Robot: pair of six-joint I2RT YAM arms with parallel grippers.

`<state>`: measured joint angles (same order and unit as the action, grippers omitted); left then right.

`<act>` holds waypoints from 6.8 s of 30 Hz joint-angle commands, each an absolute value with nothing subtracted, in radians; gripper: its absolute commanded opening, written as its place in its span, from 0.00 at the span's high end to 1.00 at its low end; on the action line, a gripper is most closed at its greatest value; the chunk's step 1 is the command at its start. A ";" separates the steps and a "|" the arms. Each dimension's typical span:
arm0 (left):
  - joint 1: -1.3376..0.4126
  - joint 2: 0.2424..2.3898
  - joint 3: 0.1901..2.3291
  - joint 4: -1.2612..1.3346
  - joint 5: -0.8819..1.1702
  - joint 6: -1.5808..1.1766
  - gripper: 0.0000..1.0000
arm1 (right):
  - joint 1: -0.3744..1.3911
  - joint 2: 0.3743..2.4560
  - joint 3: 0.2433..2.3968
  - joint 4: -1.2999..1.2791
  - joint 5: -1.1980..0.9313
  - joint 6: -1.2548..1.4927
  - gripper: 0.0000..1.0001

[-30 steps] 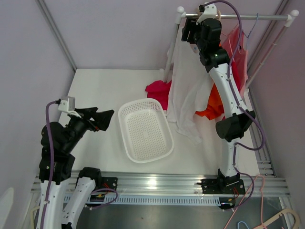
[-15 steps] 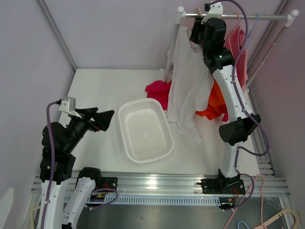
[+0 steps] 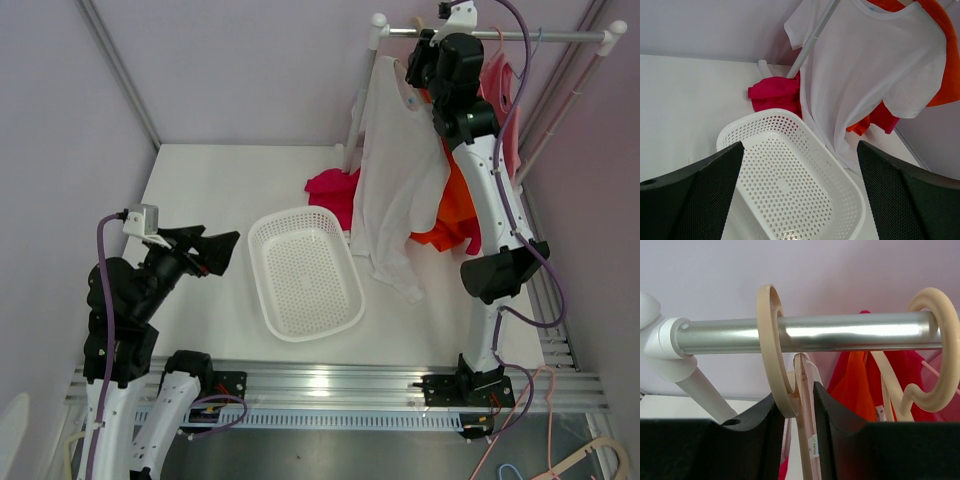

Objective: Remove the t-shirt from the hanger

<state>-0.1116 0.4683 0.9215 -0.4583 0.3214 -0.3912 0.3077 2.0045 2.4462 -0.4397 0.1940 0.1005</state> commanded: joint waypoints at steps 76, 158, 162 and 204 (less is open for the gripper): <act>-1.440 0.721 0.940 -0.233 -0.339 -0.063 0.01 | 0.913 1.618 2.089 -1.140 1.209 0.950 1.00; -0.686 1.471 2.421 -0.687 0.298 -0.282 0.99 | 0.810 1.114 1.647 -0.678 0.572 0.391 1.00; -0.678 1.425 2.300 -0.667 0.296 -0.284 0.99 | 0.779 1.130 1.635 -0.569 0.572 0.325 1.00; -0.565 1.497 0.773 0.066 0.322 -0.853 0.42 | 0.374 1.873 2.249 -0.196 0.138 0.063 1.00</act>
